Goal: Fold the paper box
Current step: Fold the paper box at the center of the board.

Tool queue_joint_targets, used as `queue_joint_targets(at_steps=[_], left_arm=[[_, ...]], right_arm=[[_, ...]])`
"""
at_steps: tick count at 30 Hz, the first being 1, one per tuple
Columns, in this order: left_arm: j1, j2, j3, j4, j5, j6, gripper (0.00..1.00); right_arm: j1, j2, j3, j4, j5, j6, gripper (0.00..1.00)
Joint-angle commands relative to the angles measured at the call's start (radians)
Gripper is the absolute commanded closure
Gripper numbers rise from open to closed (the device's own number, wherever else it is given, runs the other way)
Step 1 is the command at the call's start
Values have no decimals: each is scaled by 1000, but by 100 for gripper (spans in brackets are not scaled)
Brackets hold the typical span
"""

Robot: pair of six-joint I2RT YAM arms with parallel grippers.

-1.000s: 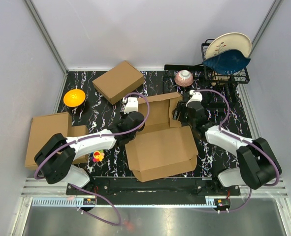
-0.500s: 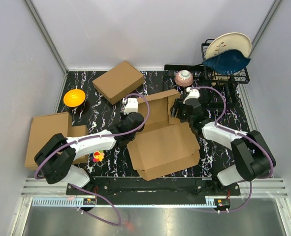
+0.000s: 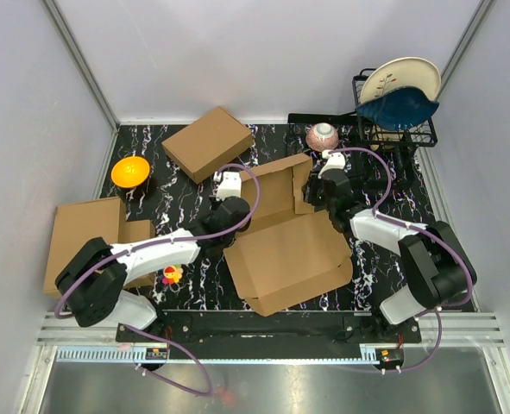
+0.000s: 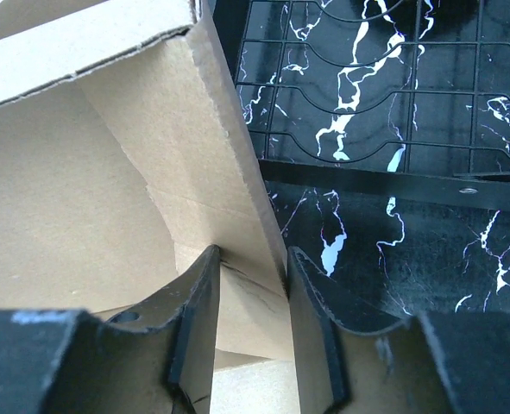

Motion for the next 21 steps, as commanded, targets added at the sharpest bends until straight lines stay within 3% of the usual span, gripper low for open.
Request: queue_joint_targets(at_steps=[1, 7, 11, 21], left_arm=[[-24, -62, 5, 24, 172, 45, 100], [-25, -78, 42, -22, 263, 56, 98], [-24, -63, 73, -69, 309, 68, 83], [-18, -6, 61, -54, 355, 13, 66]], right_arm=[[-2, 34, 33, -11, 38, -17, 70], [-1, 38, 37, -38, 35, -17, 80], [-1, -11, 33, -80, 21, 14, 84], [-1, -125, 45, -282, 0, 66, 93]])
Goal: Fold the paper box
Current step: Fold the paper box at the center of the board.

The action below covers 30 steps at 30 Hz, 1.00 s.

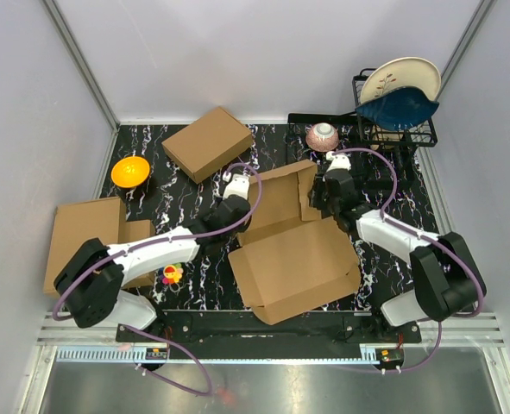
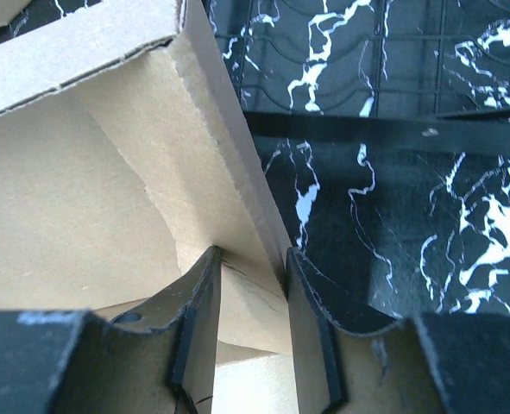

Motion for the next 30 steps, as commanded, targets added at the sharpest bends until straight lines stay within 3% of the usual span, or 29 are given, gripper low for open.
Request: queue_joint_targets(at_steps=[1, 9, 14, 15, 19, 22, 26, 30], left_arm=[[-23, 24, 13, 92, 143, -37, 66], [-22, 29, -58, 202, 108, -64, 65], [-22, 35, -27, 172, 128, -20, 98], [-22, 35, -7, 158, 134, -9, 100], [-17, 68, 77, -4, 193, 40, 100], [-17, 92, 116, -77, 206, 48, 100], [-17, 90, 103, -80, 195, 28, 100], [-17, 98, 99, -83, 178, 2, 100]], right_arm=[[4, -62, 32, -118, -10, 67, 94], [4, -142, 10, -235, -53, 131, 100], [4, -175, 12, -328, -102, 179, 100], [4, -181, 10, -339, -102, 177, 100], [4, -235, 4, -376, -96, 159, 78], [4, -260, -4, -387, -107, 154, 68], [4, -286, -24, -368, -154, 156, 48], [4, -318, -42, -351, -199, 156, 37]])
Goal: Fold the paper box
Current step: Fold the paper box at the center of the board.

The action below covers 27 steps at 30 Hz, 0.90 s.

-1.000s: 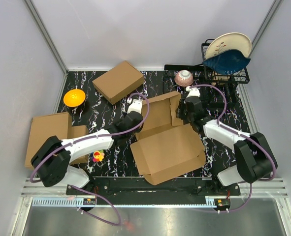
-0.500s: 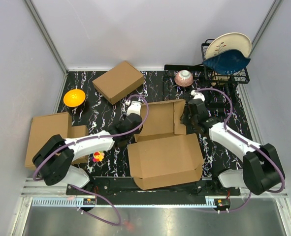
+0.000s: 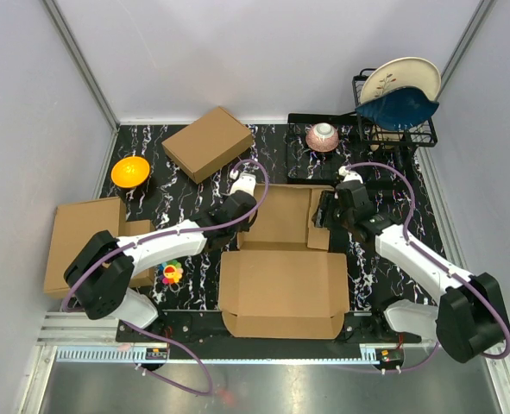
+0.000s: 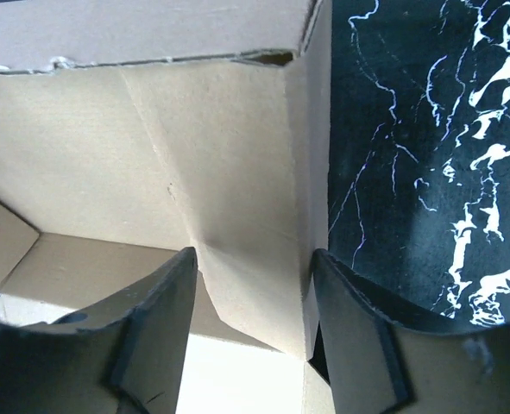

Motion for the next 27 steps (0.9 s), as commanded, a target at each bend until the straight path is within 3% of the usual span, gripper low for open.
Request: queue_joint_targets(at_steps=[1, 10, 16, 22, 26, 27], left_arm=[[-24, 11, 24, -17, 93, 8, 100], [-32, -15, -7, 36, 84, 17, 100], [-35, -28, -32, 59, 73, 19, 100], [-38, -51, -53, 85, 45, 20, 100], [-38, -61, -58, 93, 31, 20, 100], [-38, -63, -58, 98, 30, 23, 100]], right_arm=[[6, -55, 1, 89, -104, 13, 36], [8, 39, -4, 103, -121, -6, 39], [8, 86, -7, 103, -123, -4, 66], [8, 76, 11, 69, -83, -11, 83], [8, 71, 18, 49, -55, -14, 100], [8, 73, 18, 45, -52, -18, 100]])
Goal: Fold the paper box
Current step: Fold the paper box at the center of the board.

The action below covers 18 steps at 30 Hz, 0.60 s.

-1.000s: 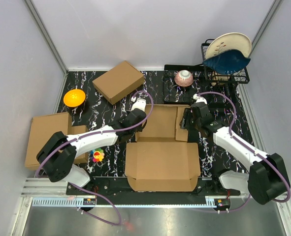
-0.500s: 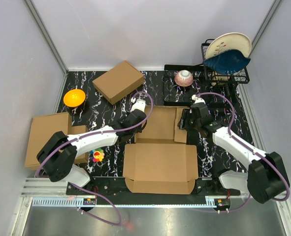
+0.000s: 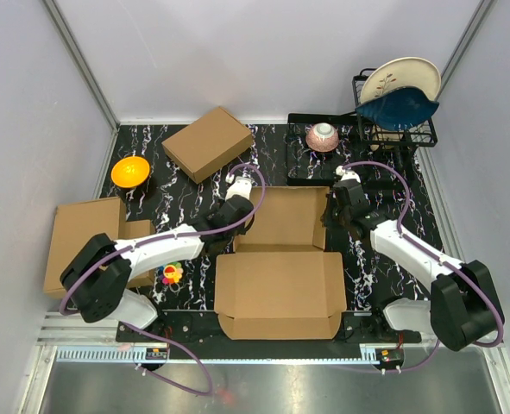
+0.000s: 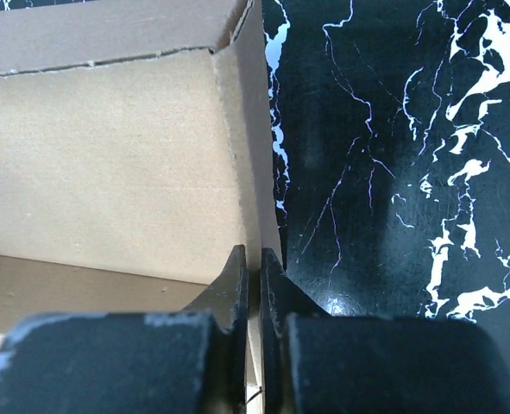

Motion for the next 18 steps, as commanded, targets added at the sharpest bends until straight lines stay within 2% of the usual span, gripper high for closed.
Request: queue_joint_targets(at_steps=[1, 2, 5, 7, 9, 13, 14, 17, 18], left_arm=[[-37, -41, -4, 80, 63, 33, 100], [-37, -44, -7, 83, 63, 34, 100], [-40, -45, -7, 87, 63, 36, 100], [-43, -45, -7, 87, 63, 37, 100], [-45, -44, -9, 87, 65, 36, 100], [-48, -42, -7, 87, 69, 36, 100], [-49, -42, -7, 86, 71, 34, 100], [-49, -41, -6, 81, 71, 33, 100], [-49, -41, -6, 80, 71, 33, 100]], right_arm=[[18, 7, 24, 1, -68, 26, 100], [17, 7, 23, 3, -72, 28, 100], [18, 13, 23, 23, -95, 37, 73], [20, 33, 32, 30, -121, 37, 61], [20, 56, 37, 36, -121, 40, 57], [23, 110, 49, 46, -109, 34, 58], [20, 119, 50, 46, -107, 30, 66], [21, 139, 49, 46, -95, 28, 81], [20, 142, 44, 46, -95, 28, 82]])
